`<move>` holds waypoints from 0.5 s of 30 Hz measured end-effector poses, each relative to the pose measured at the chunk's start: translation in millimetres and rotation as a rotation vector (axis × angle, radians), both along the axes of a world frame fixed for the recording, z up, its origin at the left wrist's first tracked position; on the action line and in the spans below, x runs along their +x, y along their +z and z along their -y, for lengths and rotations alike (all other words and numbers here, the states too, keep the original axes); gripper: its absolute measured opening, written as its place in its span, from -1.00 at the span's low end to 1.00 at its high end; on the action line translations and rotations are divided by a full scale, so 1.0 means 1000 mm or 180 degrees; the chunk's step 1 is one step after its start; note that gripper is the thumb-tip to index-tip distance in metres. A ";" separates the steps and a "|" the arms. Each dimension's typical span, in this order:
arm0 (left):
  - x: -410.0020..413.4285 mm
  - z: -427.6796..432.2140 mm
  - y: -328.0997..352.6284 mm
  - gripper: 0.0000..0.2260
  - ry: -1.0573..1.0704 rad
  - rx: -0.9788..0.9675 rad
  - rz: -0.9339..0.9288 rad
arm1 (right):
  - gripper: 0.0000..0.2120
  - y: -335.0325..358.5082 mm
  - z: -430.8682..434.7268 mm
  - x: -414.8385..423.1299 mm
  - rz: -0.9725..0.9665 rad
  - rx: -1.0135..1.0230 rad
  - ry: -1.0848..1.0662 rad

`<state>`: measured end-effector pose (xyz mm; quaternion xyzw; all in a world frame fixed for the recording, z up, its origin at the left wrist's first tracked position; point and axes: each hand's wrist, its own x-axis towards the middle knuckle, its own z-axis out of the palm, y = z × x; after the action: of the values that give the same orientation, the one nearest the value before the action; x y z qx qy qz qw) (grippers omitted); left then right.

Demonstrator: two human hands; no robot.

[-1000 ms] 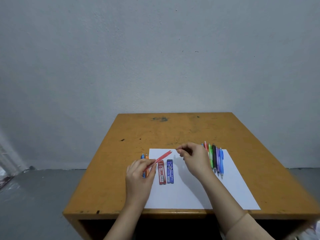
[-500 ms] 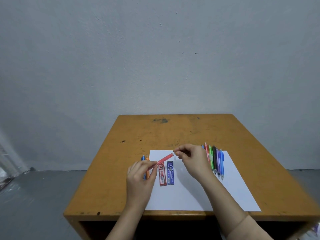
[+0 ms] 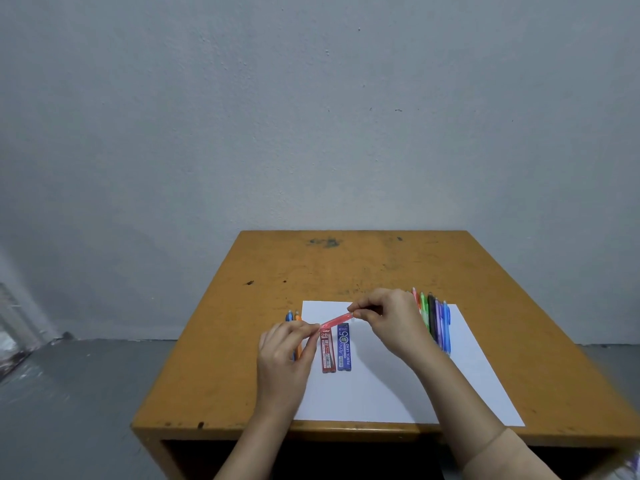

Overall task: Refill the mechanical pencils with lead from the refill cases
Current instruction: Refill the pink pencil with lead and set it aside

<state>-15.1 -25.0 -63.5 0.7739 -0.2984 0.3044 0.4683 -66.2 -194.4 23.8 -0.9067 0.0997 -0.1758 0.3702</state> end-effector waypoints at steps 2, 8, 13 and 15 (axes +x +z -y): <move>0.000 0.000 0.001 -0.78 0.0010 0.0004 0.0041 | -0.88 0.000 0.002 -0.001 -0.0002 0.0040 0.0064; 0.001 -0.001 0.000 -0.80 -0.0043 0.0014 0.0120 | -0.86 -0.001 0.005 -0.001 -0.0002 0.0277 0.0066; -0.001 -0.001 -0.001 -0.77 -0.0025 0.0017 0.0041 | -0.82 0.001 0.010 0.001 0.0111 0.0635 0.0117; -0.001 0.000 0.000 -0.78 -0.0004 -0.0036 0.0008 | -0.80 0.002 0.014 0.003 0.0203 0.0787 0.0094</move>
<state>-16.5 -25.2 -63.5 0.7707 -0.2977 0.3069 0.4725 -62.9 -208.6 25.6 -0.8495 0.0955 -0.1855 0.4846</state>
